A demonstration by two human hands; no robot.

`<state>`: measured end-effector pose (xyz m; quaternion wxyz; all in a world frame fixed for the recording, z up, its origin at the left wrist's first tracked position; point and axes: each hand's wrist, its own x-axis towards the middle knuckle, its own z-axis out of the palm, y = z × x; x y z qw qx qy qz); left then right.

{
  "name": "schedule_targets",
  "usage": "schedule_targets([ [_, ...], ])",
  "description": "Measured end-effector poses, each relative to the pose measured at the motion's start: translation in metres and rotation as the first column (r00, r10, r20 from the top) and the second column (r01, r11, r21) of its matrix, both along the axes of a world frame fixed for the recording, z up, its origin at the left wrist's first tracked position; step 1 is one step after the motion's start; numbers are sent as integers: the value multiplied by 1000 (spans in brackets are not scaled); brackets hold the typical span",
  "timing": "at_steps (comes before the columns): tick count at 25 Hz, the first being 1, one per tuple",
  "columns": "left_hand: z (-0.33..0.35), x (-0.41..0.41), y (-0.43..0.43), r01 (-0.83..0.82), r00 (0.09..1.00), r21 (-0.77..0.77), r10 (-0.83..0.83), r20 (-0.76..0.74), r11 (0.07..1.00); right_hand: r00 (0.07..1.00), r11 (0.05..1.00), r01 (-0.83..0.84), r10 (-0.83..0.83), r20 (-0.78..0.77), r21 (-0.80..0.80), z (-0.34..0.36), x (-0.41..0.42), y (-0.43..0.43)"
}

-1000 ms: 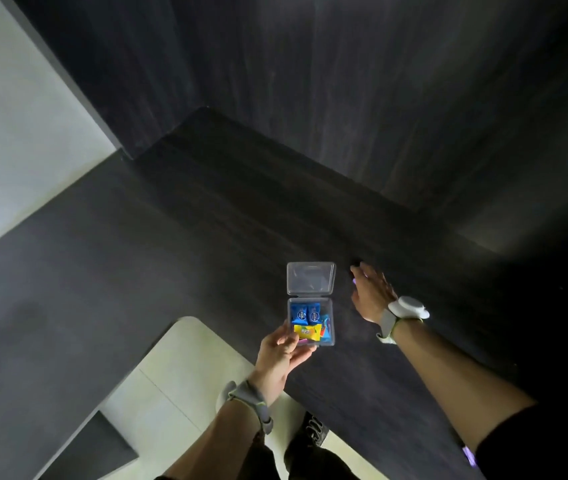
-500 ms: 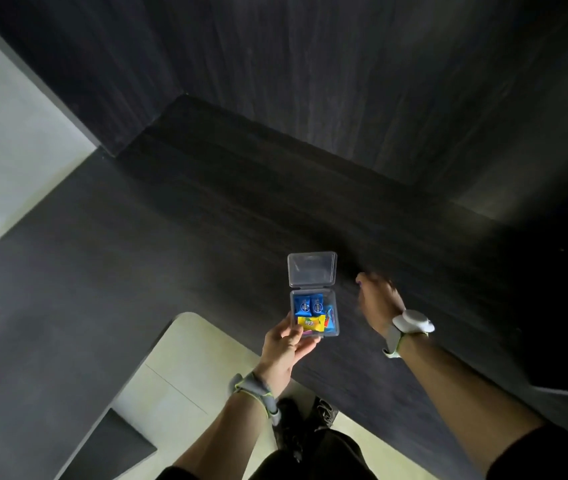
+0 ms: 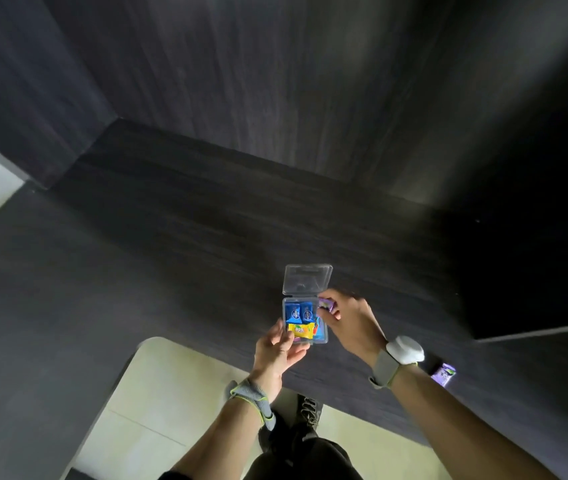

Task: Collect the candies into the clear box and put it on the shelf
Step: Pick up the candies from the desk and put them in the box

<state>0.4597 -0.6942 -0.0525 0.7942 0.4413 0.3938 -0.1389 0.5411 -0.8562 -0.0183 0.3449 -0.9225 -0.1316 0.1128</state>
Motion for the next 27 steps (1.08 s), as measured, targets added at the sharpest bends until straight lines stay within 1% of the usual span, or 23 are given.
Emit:
schedule_targets([
  [3, 3, -1, -7, 32, 999, -2, -32, -6, 999, 1000, 1000, -2, 2, -19, 2, -3, -10, -1],
  [7, 6, -7, -16, 56, 998, -21, -56, -5, 998, 997, 997, 77, -77, -18, -3, -4, -23, -20],
  [14, 5, -21, -46, 94, 995, -60, -95, -26, 994, 992, 990, 128, -128, 1, -61, -3, -49, -51],
  [18, 7, -26, -68, 126, 991, -55, -128, -34, 990, 983, 980, 175, -179, -44, -93, -6, -65, -82],
  [23, 15, -29, -92, 164, 985, -35, -166, -38, 986, 983, 963, 178, -182, -3, -205, -13, -70, -135],
  [27, 17, -33, -116, 202, 977, -28, -203, -67, 979, 978, 930, 166, -199, -69, -328, -21, -76, -177],
])
